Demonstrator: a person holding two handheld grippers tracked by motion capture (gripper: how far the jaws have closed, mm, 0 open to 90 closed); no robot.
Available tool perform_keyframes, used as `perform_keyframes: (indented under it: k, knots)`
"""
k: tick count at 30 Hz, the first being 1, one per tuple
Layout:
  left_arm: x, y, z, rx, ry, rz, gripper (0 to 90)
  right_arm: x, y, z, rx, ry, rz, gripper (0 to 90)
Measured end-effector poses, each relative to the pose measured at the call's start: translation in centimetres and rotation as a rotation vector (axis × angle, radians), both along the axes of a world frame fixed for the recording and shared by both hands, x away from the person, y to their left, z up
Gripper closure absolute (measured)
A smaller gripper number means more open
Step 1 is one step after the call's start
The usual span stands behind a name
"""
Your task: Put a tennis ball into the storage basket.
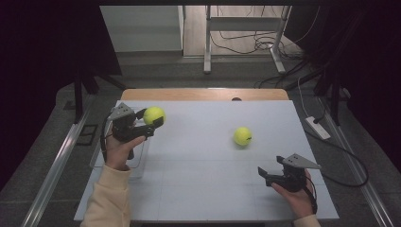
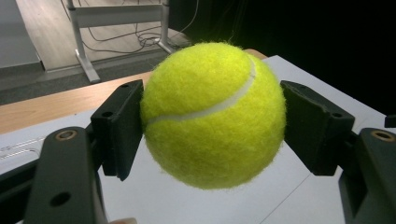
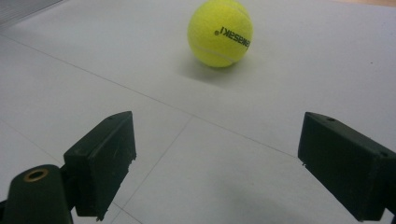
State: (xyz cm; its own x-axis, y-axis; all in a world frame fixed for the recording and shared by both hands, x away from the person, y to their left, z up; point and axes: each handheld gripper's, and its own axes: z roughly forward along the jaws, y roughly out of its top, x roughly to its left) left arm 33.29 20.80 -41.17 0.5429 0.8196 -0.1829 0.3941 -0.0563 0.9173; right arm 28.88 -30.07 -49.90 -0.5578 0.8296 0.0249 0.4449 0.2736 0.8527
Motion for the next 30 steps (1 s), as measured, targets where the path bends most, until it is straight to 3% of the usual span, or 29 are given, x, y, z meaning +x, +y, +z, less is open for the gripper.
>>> perform_keyframes:
  k: [30]
  knots:
    - [-0.1, 2.7, 0.2, -0.024, -0.015, 0.074, 27.4, 0.0, 0.0, 0.0, 0.001, -0.001, 0.0, 11.5]
